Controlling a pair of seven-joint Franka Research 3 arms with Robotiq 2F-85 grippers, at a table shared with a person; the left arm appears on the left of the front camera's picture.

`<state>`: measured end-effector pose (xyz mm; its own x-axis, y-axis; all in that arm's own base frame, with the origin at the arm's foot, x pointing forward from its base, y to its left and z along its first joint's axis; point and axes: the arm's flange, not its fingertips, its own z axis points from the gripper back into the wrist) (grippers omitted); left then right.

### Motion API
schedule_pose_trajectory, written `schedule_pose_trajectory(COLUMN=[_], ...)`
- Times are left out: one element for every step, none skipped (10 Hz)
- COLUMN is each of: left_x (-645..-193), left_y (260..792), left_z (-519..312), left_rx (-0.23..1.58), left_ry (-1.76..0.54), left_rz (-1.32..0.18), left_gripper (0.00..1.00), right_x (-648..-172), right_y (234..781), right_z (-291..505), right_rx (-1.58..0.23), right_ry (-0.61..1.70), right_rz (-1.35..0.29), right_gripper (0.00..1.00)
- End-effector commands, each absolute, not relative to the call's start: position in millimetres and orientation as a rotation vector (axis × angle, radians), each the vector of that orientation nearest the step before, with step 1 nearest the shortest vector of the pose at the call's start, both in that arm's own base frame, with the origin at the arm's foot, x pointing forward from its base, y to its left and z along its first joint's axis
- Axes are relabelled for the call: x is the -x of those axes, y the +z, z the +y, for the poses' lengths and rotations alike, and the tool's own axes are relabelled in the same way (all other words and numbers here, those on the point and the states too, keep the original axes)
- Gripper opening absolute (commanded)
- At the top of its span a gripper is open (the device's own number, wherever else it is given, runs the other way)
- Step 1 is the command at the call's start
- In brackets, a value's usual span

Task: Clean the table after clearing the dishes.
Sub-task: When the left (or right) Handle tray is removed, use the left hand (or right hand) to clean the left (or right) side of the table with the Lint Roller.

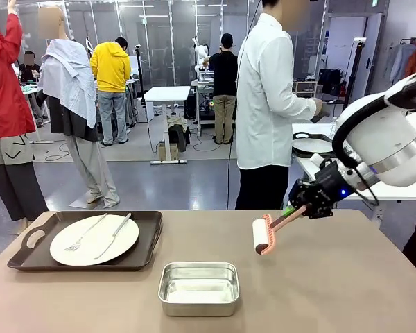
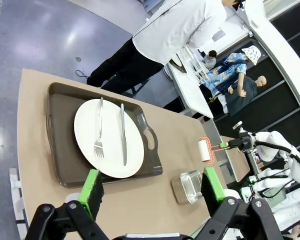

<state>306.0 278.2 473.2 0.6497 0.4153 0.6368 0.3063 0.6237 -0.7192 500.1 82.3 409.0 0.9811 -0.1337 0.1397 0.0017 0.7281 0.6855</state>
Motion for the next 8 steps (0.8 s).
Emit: schedule_pose_trajectory(left_x=[-303.7,-303.7,-303.7,-303.7,-303.7,-303.7,-303.7,-303.7], left_y=[475.4,475.4,475.4,475.4,475.4,475.4,475.4,475.4], left_z=[281.2,281.2,281.2,281.2,281.2,281.2,281.2,281.2], left_rx=[0.926,0.926,0.926,0.926,0.926,0.926,0.926,0.926], left_ry=[0.066,0.066,0.066,0.066,0.066,0.066,0.066,0.066], left_rz=[-0.897,-0.897,-0.897,-0.897,-0.897,-0.897,-0.897,-0.897], left_gripper=[1.00,1.00,1.00,1.00,1.00,1.00,1.00,1.00], right_x=[-519.5,-528.0,-535.5,-542.2,-542.4,-542.7,-543.0,-542.6], right_y=[396.2,385.1,373.9,361.9,353.5,347.4,342.5,337.1], right_z=[83.1,85.8,89.9,97.1,105.6,108.4,106.4,105.9], right_rx=[-0.832,-0.846,-0.858,-0.878,-0.856,-0.828,-0.833,-0.816], right_ry=[-0.126,-0.134,-0.131,-0.116,-0.087,-0.062,-0.064,-0.044], right_rz=[-0.163,-0.124,-0.087,-0.049,-0.027,-0.015,-0.013,-0.013], right_gripper=[0.21,0.21,0.21,0.21,0.21,0.21,0.21,0.21])
